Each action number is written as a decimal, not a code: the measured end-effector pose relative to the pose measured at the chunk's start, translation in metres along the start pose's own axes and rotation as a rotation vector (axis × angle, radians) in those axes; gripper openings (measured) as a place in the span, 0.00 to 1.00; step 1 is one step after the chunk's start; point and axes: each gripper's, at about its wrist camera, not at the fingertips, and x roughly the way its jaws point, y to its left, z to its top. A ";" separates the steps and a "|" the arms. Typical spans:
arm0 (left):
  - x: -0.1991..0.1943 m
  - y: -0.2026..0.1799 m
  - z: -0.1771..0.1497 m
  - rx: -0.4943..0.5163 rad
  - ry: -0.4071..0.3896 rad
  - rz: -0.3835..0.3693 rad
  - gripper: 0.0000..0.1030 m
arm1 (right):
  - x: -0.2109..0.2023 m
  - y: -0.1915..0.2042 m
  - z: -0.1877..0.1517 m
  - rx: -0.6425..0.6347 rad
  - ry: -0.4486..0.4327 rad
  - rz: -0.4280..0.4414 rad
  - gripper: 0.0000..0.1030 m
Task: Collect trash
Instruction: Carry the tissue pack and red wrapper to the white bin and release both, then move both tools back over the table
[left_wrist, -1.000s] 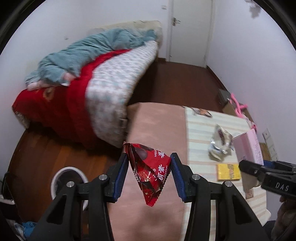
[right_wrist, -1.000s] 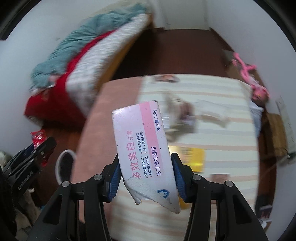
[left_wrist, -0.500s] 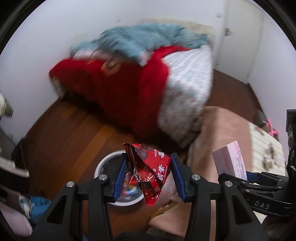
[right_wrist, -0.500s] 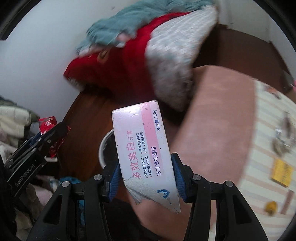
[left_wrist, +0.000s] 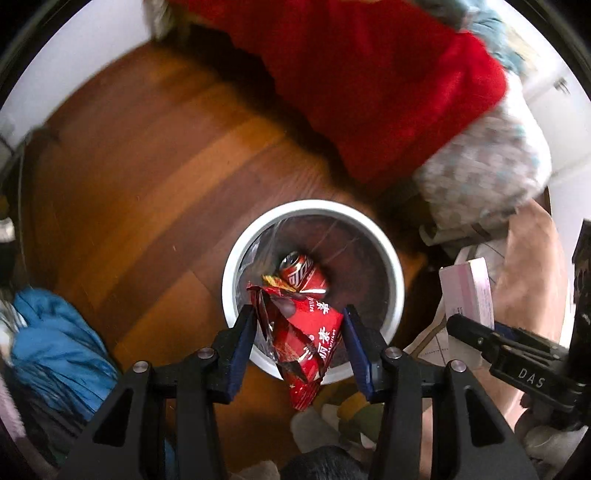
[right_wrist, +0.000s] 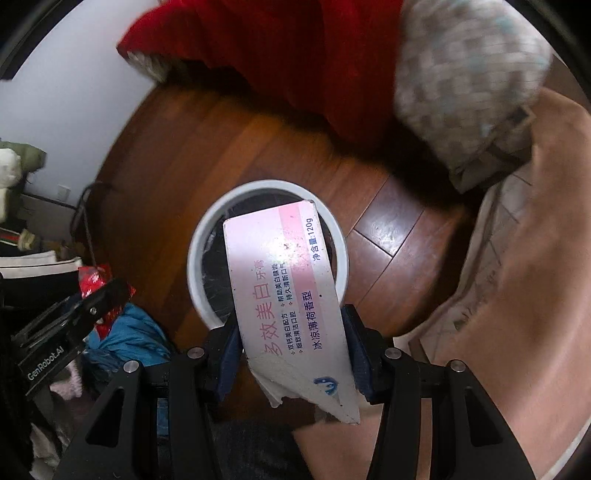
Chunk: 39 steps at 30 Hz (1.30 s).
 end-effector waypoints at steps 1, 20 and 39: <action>0.008 0.002 0.004 -0.008 0.013 -0.007 0.45 | 0.012 0.002 0.007 -0.002 0.016 -0.005 0.51; 0.007 0.016 -0.007 -0.013 -0.034 0.131 0.99 | 0.055 -0.004 0.017 -0.001 0.084 0.002 0.98; -0.049 -0.017 -0.060 0.082 -0.157 0.225 1.00 | 0.002 0.000 -0.036 -0.071 -0.008 -0.128 1.00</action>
